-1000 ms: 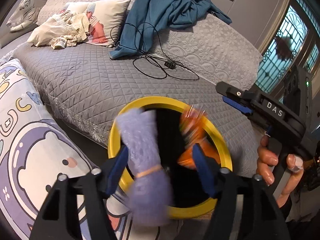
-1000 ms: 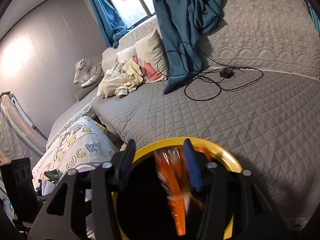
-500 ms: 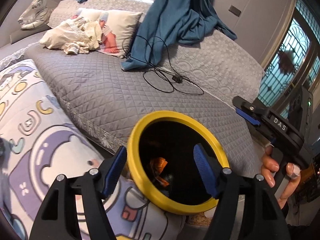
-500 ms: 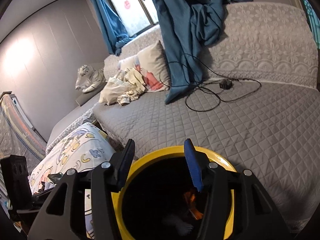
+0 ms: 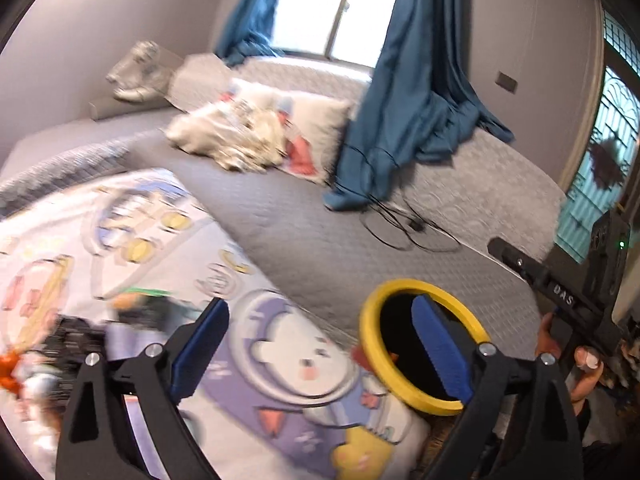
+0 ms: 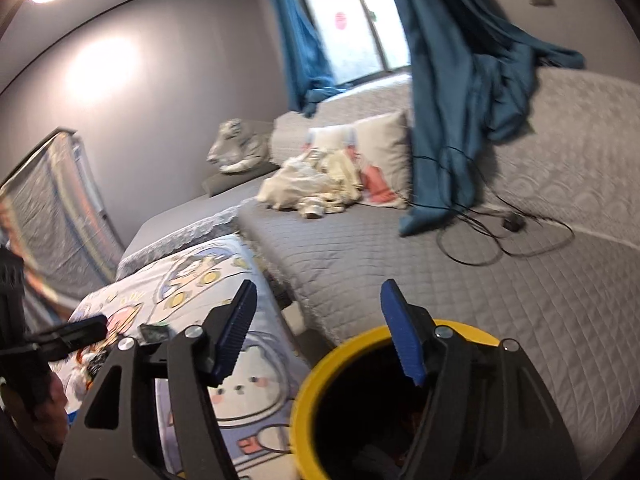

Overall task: Collect trash
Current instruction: 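Move the left tool to the blue glove while the right tool approaches another mesh bundle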

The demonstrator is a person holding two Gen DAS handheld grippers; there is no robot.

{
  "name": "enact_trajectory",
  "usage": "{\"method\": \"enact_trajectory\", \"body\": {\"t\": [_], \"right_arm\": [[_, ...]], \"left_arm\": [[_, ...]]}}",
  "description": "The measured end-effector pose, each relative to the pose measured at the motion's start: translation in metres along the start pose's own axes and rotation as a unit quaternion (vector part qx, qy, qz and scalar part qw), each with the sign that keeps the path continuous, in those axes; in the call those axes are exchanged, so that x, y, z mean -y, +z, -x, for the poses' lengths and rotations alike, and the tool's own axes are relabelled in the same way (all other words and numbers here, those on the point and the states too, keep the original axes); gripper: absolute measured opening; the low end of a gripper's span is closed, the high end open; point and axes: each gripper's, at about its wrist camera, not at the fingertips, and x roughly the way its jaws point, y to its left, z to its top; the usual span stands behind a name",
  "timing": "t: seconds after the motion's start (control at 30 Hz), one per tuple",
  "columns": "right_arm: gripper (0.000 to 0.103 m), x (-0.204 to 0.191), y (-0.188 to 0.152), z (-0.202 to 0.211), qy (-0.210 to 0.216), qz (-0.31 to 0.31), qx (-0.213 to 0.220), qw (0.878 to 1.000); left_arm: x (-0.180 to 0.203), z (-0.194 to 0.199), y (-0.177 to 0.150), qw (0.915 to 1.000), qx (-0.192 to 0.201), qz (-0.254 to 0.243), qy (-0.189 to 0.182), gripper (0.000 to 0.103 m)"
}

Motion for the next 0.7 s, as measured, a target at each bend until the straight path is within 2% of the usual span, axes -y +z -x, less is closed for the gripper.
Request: {"method": "enact_trajectory", "body": {"t": [0.2, 0.43, 0.7], "right_arm": [[0.069, -0.052, -0.002, -0.013, 0.049, 0.045, -0.009, 0.998], [0.070, -0.106, -0.008, -0.026, 0.096, 0.088, -0.023, 0.991], [0.072, -0.166, -0.027, -0.036, 0.141, 0.134, -0.053, 0.980]], "left_arm": [[-0.048, 0.055, -0.014, 0.9969, 0.032, 0.009, 0.071, 0.095], [-0.108, 0.111, -0.046, 0.9873, 0.047, 0.062, 0.138, 0.095], [-0.131, 0.147, -0.092, 0.9803, 0.047, 0.070, 0.179, 0.095]]}}
